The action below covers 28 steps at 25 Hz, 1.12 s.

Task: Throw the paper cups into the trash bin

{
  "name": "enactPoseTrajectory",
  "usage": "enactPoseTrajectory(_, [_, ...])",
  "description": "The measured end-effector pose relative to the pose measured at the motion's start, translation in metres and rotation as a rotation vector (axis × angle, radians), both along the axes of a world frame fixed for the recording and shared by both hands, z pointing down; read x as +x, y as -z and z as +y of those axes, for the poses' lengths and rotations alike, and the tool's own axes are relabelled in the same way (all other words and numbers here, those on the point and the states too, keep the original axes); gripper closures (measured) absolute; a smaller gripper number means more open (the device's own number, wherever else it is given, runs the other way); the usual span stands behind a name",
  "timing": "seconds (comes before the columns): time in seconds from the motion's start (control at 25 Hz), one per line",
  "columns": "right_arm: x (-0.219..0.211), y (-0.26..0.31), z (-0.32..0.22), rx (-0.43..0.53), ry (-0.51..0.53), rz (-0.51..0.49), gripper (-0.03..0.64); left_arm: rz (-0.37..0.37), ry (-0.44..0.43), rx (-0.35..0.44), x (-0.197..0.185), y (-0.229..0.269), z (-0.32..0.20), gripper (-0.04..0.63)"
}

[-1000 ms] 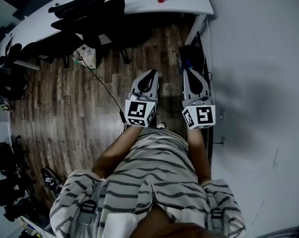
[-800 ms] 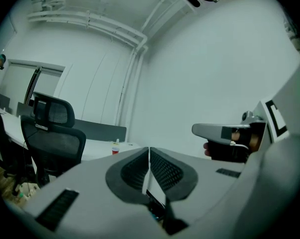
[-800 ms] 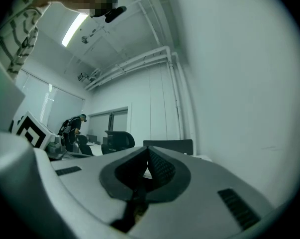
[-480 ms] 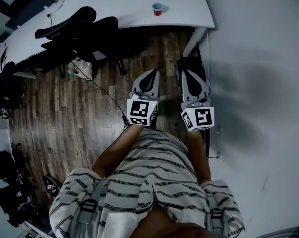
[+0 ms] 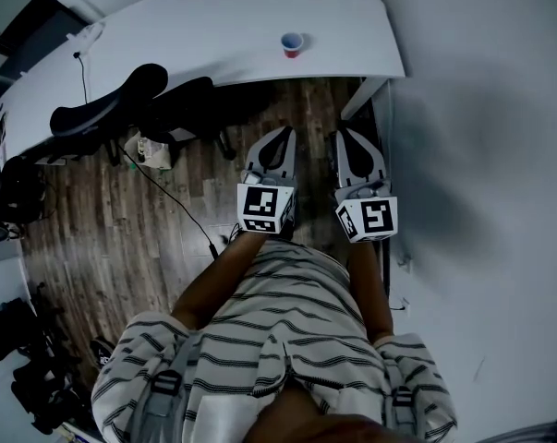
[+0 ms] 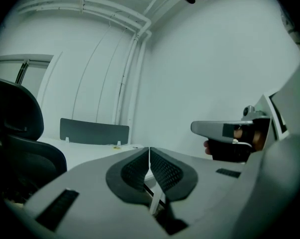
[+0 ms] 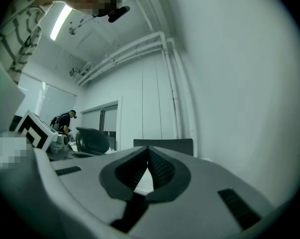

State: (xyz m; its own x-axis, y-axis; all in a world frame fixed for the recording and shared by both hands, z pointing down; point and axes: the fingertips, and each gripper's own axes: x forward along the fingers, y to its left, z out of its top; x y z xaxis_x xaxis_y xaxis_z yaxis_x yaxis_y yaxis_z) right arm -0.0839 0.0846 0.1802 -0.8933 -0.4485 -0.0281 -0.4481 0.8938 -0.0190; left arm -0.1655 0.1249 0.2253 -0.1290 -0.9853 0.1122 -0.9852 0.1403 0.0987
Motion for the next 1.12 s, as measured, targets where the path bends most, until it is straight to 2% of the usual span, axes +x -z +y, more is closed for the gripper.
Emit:
enactPoseTrajectory(0.52, [-0.078,-0.018,-0.066,-0.031,-0.028,0.038,0.607,-0.017,0.004,-0.044,-0.077,-0.016,-0.063,0.571])
enactPoseTrajectory(0.76, [-0.09,-0.027,-0.085,-0.045,-0.045,0.079,0.607,0.012,0.021,-0.066,-0.093,-0.027,-0.086,0.571])
enactPoseTrajectory(1.12, [-0.091,-0.049,-0.114,-0.075,-0.013,0.114,0.607,0.014,0.055,-0.088,-0.1,-0.049,-0.119,0.571])
